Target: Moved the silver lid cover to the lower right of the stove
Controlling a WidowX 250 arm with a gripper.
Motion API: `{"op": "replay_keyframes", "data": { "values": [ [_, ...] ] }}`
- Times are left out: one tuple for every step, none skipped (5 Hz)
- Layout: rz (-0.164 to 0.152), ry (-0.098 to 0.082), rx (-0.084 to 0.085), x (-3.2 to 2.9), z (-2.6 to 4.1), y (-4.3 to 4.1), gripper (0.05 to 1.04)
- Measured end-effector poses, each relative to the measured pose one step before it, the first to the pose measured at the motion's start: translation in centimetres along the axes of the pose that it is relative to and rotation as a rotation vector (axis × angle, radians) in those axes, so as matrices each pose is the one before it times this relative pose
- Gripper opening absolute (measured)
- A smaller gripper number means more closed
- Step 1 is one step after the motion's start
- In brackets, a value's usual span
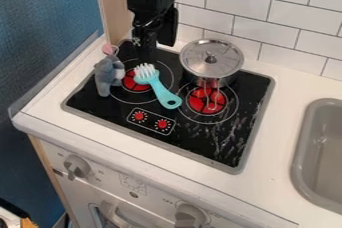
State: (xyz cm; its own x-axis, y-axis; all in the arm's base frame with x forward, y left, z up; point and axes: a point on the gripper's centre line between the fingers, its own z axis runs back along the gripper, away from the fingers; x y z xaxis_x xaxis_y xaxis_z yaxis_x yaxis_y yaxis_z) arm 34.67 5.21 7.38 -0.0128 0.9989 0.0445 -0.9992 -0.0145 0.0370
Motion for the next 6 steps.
{"op": "replay_keyframes", "data": {
  "values": [
    [-0.0015, 0.0062, 0.0425, -0.123, -1.426, 0.266, 1.000],
    [-0.0182, 0.0031, 0.0020, -0.707, 0.049, -0.001, 1.000],
    [-0.0260, 0.0097, -0.0046, -0.696, 0.149, -0.135, 1.000],
    [-0.0052, 0.0199, -0.0333, -0.529, 0.847, -0.863, 1.000],
    [-0.0344, -0.0003, -0.0434, -1.575, 1.143, -1.248, 1.000],
    [-0.0093, -0.0100, -0.0145, -0.642, -0.049, -1.435, 1.000]
  ]
}}
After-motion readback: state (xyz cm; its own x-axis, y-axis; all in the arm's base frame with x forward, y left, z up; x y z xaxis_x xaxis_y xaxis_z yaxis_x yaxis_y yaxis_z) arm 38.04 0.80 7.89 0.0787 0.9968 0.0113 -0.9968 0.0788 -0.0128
